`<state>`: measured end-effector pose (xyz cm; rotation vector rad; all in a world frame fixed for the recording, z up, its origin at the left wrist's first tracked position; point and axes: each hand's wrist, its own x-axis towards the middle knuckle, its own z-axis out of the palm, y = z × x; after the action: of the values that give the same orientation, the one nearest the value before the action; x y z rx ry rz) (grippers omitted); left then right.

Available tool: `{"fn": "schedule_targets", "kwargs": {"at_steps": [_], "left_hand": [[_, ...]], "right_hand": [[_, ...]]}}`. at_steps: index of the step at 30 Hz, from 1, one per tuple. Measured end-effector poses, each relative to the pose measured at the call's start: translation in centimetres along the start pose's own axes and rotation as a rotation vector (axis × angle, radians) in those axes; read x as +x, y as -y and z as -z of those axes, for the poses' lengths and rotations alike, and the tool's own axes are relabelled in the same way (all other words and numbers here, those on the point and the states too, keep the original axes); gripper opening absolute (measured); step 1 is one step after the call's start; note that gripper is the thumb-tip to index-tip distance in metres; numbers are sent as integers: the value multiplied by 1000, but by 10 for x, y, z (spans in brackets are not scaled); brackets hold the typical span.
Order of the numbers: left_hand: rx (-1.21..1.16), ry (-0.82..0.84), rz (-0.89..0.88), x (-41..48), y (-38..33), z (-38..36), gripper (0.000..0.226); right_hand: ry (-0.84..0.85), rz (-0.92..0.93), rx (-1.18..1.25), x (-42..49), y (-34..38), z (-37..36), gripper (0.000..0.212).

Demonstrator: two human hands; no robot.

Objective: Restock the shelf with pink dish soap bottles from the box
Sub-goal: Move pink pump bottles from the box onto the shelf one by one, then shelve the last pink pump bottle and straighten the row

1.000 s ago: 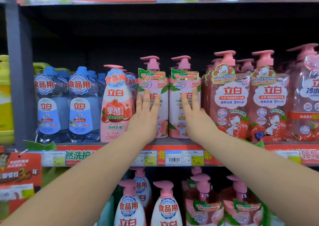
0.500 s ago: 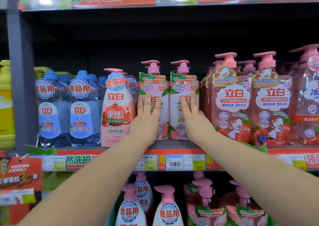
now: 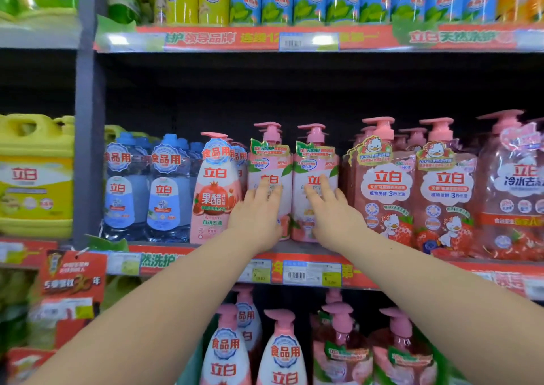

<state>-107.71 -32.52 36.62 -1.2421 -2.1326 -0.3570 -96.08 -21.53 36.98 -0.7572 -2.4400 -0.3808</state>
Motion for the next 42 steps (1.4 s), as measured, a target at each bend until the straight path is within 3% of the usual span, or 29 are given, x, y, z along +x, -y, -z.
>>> {"fn": "schedule_targets", "kwargs": {"at_steps": [5, 14, 24, 31, 42], "left_hand": [[81, -45, -70, -50, -4, 19, 54], [-55, 65, -134, -141, -53, 19, 65], [-206, 179, -328, -205, -168, 14, 66], [-280, 242, -498, -249, -295, 21, 72], [-437, 379, -832, -369, -583, 96, 63]], "right_hand": [[12, 20, -68, -48, 4, 23, 68], [165, -112, -153, -173, -14, 41, 72], [358, -367, -208, -313, -90, 64, 76], [439, -558, -273, -438, -167, 103, 72], [548, -894, -388, -707, -309, 221, 71]]}}
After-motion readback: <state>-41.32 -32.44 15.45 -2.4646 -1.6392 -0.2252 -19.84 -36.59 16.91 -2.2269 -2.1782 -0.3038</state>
